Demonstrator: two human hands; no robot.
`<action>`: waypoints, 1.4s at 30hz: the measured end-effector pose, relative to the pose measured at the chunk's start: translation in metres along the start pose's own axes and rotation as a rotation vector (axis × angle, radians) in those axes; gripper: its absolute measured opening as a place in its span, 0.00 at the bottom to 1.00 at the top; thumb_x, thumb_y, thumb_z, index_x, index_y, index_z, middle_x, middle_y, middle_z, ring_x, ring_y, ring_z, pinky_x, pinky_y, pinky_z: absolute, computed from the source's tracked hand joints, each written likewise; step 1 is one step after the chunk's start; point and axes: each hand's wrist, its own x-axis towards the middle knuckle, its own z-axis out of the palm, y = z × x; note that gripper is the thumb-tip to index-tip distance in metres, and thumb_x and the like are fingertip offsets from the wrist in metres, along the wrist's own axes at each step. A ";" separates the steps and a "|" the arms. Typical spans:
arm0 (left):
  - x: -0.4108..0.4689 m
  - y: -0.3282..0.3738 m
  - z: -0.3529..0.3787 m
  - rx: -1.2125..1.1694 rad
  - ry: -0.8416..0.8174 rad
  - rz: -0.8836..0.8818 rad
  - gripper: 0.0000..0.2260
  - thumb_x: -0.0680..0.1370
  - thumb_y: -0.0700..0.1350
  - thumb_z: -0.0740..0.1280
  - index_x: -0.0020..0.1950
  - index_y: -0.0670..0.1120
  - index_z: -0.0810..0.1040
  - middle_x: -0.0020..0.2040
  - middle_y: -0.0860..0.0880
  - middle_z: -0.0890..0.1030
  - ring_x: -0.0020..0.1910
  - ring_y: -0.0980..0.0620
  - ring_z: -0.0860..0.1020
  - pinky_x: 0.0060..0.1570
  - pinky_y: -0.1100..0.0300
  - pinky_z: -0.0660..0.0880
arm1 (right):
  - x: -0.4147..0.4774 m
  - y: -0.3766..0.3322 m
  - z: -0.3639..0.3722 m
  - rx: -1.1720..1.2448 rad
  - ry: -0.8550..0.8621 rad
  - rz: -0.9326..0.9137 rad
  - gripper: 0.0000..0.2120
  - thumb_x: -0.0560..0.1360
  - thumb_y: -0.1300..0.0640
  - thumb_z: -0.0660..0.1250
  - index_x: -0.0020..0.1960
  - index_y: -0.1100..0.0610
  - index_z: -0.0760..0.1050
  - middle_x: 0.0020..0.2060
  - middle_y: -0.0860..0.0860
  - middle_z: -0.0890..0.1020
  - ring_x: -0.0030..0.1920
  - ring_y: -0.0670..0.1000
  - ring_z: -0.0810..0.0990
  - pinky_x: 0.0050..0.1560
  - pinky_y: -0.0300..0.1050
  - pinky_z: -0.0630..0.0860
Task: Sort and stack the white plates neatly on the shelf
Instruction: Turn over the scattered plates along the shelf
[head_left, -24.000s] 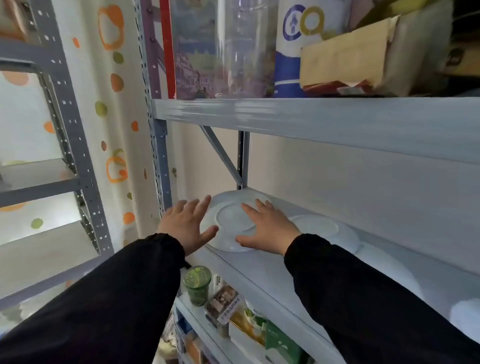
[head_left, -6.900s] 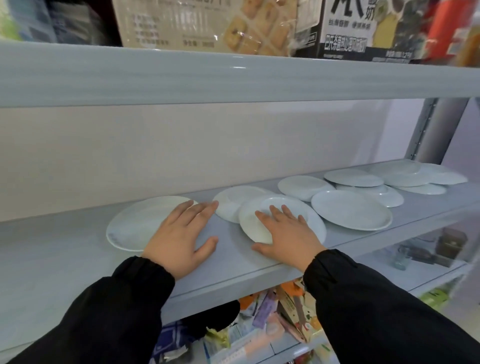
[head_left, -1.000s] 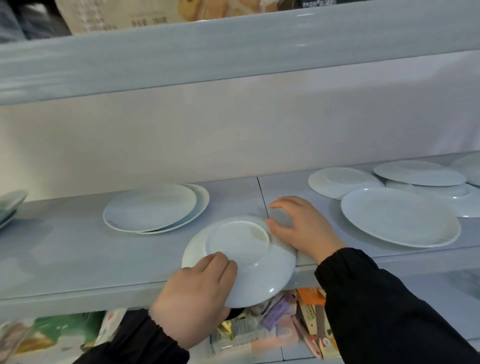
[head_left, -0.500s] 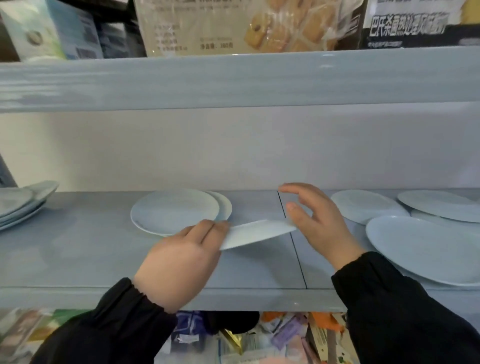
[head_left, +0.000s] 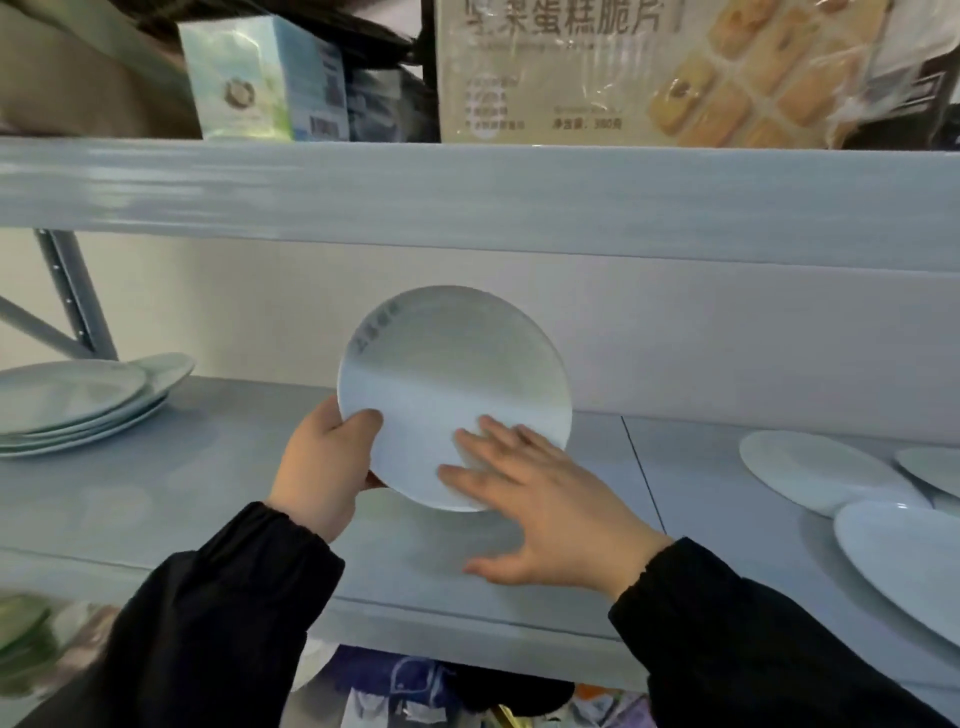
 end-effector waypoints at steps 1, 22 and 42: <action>0.003 0.000 -0.004 -0.051 -0.012 -0.025 0.12 0.78 0.39 0.58 0.55 0.48 0.79 0.50 0.49 0.85 0.48 0.47 0.83 0.42 0.48 0.82 | 0.005 0.001 0.006 -0.038 0.025 -0.030 0.32 0.77 0.39 0.61 0.79 0.44 0.60 0.80 0.49 0.59 0.80 0.52 0.52 0.78 0.54 0.53; 0.060 -0.089 -0.106 1.157 -0.034 0.279 0.34 0.74 0.67 0.52 0.74 0.49 0.68 0.68 0.49 0.73 0.70 0.47 0.66 0.67 0.54 0.64 | 0.044 0.043 0.061 0.062 -0.038 0.238 0.31 0.77 0.71 0.57 0.76 0.48 0.68 0.75 0.47 0.70 0.77 0.50 0.64 0.72 0.38 0.45; 0.051 -0.087 -0.095 1.254 0.006 0.453 0.30 0.74 0.64 0.56 0.69 0.48 0.74 0.63 0.47 0.78 0.66 0.43 0.71 0.64 0.46 0.70 | 0.036 0.031 0.046 0.100 -0.056 0.328 0.37 0.70 0.31 0.52 0.77 0.43 0.65 0.79 0.47 0.60 0.81 0.49 0.49 0.74 0.39 0.36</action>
